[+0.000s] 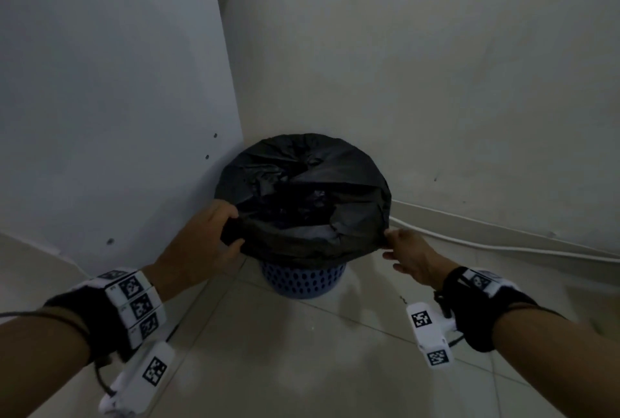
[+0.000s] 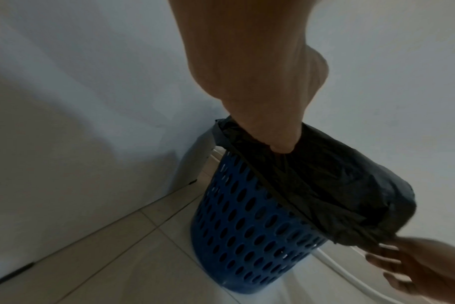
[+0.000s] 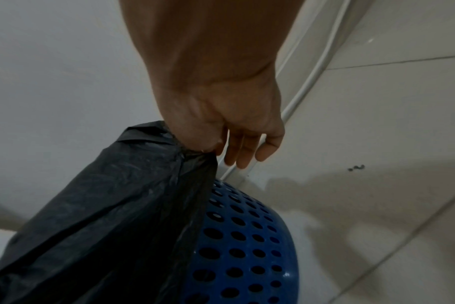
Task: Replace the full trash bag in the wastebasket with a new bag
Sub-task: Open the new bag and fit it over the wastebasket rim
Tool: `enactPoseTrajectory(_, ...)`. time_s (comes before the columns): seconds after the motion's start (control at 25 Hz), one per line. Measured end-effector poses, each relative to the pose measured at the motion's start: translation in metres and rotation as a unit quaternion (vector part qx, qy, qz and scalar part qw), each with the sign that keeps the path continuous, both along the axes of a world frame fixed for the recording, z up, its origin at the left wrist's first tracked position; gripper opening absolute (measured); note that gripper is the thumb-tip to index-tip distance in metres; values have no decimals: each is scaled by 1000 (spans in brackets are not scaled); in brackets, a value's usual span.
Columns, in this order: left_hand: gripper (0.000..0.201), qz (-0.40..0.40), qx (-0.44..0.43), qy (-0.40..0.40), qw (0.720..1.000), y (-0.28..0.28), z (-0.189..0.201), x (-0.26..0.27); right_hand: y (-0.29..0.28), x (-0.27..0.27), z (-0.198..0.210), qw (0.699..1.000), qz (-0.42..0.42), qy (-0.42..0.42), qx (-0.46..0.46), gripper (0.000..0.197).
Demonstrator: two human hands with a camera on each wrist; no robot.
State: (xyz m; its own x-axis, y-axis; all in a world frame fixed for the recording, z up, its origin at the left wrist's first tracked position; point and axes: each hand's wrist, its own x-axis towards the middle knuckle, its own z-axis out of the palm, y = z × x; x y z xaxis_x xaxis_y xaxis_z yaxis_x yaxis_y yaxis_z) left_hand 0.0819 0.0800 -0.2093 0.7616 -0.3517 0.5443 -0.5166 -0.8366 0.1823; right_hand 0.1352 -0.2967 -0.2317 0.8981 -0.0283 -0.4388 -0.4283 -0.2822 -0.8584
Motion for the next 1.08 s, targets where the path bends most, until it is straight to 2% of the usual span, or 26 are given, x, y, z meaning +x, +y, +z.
enactPoseTrajectory(0.08,42,15,47,-24,998,-7,2,0,-1,13,8,990,-47,-126,-40,26)
enactPoseTrajectory(0.16,43,-25,63,-14,998,-13,3,2,1,22,26,978,-101,-177,-32,29)
enactPoseTrajectory(0.24,48,-61,25,40,997,-15,2,5,5,30,36,983,-97,-154,13,39)
enactPoseTrajectory(0.32,42,-75,1,79,994,-13,0,4,13,30,37,989,-79,-119,46,37)
enactPoseTrajectory(0.4,36,-76,7,98,992,-8,3,1,18,27,28,986,-79,-129,62,35)
enactPoseTrajectory(0.52,50,-81,60,51,994,0,12,-4,17,14,22,986,-53,-142,74,38)
enactPoseTrajectory(0.6,50,-112,100,-16,988,-1,11,-7,14,11,30,991,-41,-76,107,46)
enactPoseTrajectory(0.68,47,-118,113,-33,986,-1,6,-9,12,18,35,990,-35,-48,127,51)
enactPoseTrajectory(0.8,37,-130,99,-14,986,-2,6,-9,17,22,36,985,-55,-64,151,31)
enactPoseTrajectory(0.92,32,-157,120,-16,980,6,6,-4,25,14,34,978,-59,-65,191,35)
enactPoseTrajectory(1.08,40,-74,107,29,991,27,-2,2,36,8,25,978,-51,-141,147,30)
